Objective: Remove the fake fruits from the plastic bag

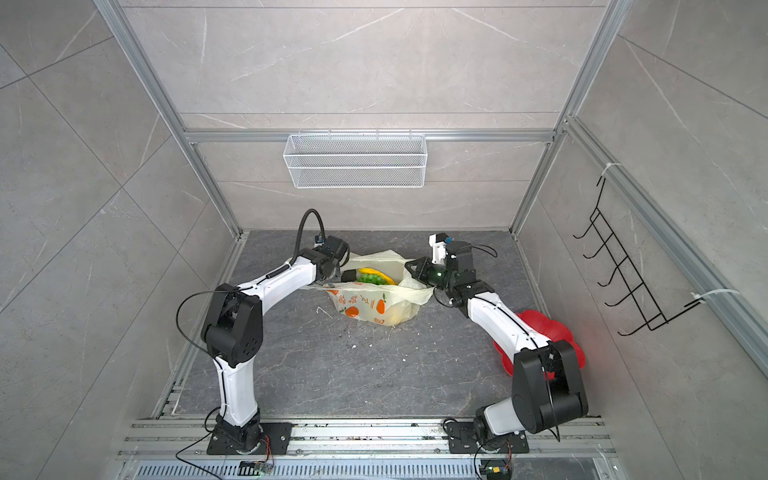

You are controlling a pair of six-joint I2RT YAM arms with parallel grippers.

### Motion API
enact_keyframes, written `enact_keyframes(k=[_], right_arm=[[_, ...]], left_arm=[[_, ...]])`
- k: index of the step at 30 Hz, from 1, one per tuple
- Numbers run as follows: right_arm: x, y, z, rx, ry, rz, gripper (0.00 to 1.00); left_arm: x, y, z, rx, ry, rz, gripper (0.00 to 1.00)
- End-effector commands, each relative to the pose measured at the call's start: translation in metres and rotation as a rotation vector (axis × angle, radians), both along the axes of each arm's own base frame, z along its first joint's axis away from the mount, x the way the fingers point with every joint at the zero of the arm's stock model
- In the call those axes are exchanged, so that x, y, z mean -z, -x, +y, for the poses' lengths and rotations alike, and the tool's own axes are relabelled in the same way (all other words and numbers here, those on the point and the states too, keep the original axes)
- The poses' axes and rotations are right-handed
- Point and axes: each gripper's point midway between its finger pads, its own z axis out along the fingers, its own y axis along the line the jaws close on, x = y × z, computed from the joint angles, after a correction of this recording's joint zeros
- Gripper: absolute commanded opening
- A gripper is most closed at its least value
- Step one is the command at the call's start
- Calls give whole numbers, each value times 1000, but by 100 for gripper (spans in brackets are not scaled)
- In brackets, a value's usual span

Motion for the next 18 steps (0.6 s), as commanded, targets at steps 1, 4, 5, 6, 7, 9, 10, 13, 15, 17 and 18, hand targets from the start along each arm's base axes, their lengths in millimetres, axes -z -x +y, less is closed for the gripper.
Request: enact_keyframes(k=[1, 4, 5, 6, 7, 9, 10, 13, 15, 17, 18], right_arm=[[-20, 1, -14, 11, -56, -39, 0], [-27, -2, -26, 23, -109, -46, 0], [-27, -4, -31, 33, -124, -44, 0], [-26, -6, -34, 36, -138, -38, 0], [-24, -7, -35, 35, -148, -30, 0], [-20, -9, -35, 33, -140, -21, 0], [-17, -9, -35, 36, -128, -18, 0], [-3, -12, -37, 56, -71, 12, 0], [5, -16, -39, 65, -42, 33, 0], [13, -24, -46, 85, -20, 64, 0], [15, -30, -53, 104, -20, 77, 0]], left_arm=[[4, -7, 15, -19, 42, 34, 34], [16, -6, 25, -14, 114, 67, 9], [19, -6, 29, -13, 143, 64, 5], [20, -5, 33, -14, 175, 63, 0], [19, -3, 36, -15, 203, 56, 0], [12, 1, 34, 9, 257, 33, 0], [6, 4, 31, 25, 273, 20, 0], [-23, 15, 2, 164, 400, -41, 0], [-46, 29, -16, 252, 456, -94, 0], [-66, 45, -28, 329, 522, -138, 0], [-75, 53, -31, 356, 553, -164, 0]])
